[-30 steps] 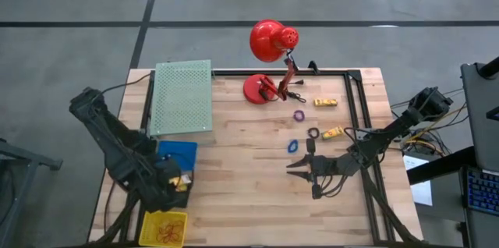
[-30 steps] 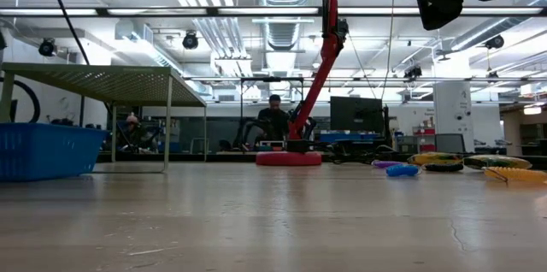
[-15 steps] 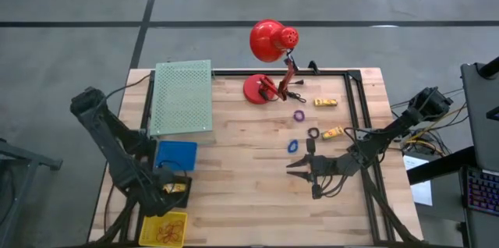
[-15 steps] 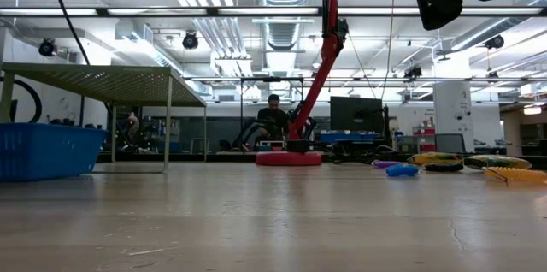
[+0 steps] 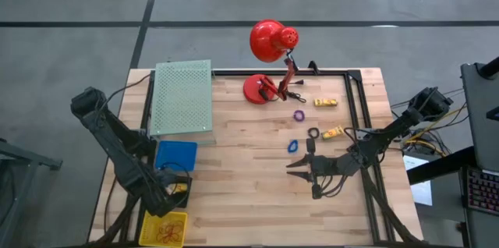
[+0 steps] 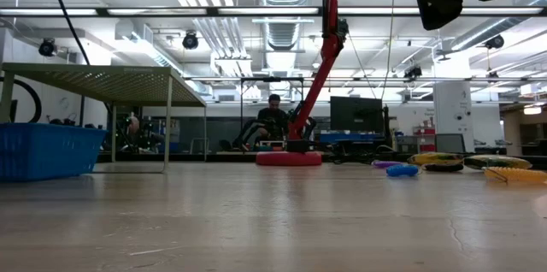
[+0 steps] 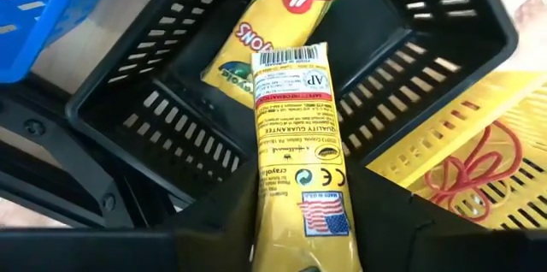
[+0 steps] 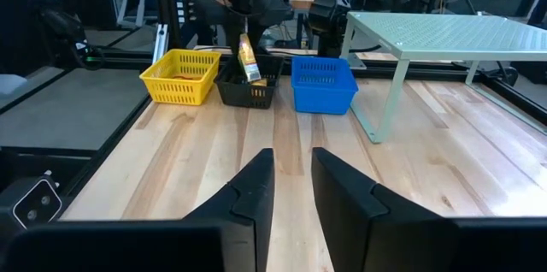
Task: Pick & Place Office Desk Supplies
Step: Put the crayons box into the black bin
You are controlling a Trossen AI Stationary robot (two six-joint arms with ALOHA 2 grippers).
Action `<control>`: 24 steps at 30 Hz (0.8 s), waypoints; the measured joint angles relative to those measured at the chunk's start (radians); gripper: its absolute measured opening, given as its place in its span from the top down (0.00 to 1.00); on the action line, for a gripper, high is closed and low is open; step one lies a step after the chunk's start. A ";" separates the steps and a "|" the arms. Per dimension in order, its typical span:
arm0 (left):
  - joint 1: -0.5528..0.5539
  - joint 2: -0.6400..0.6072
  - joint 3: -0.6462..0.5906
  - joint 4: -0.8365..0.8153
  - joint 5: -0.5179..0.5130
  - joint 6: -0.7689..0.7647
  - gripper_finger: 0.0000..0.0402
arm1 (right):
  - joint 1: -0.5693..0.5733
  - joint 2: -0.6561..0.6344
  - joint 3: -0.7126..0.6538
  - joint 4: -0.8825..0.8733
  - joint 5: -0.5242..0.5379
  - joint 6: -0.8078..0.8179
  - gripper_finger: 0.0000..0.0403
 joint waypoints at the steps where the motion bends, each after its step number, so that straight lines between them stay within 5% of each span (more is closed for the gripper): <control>1: 0.003 0.000 0.000 0.005 -0.001 0.002 0.58 | 0.000 0.000 0.000 0.000 0.000 0.000 0.81; 24: 0.020 -0.004 0.000 0.014 -0.018 0.051 0.34 | 0.000 0.000 0.000 0.000 0.000 0.000 0.79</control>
